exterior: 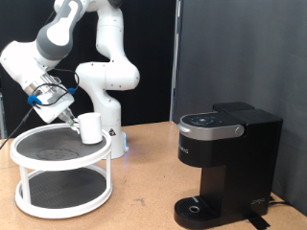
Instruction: Make a cup of coffee with the keurig machine
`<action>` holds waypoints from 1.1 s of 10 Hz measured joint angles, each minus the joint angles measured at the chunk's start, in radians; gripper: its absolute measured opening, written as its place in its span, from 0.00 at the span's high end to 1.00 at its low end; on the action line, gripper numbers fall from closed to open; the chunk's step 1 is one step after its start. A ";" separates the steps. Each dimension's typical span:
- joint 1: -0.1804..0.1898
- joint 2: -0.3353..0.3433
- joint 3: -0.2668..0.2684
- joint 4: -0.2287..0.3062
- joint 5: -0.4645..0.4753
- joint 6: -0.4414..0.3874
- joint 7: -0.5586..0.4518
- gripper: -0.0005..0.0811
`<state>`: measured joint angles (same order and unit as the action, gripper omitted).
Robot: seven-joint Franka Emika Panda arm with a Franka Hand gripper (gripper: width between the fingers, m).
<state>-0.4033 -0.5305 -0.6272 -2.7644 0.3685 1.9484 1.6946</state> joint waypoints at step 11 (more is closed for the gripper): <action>-0.001 -0.060 0.029 0.068 0.100 -0.180 0.139 0.99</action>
<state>-0.4040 -0.5901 -0.5982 -2.6964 0.4688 1.7688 1.8341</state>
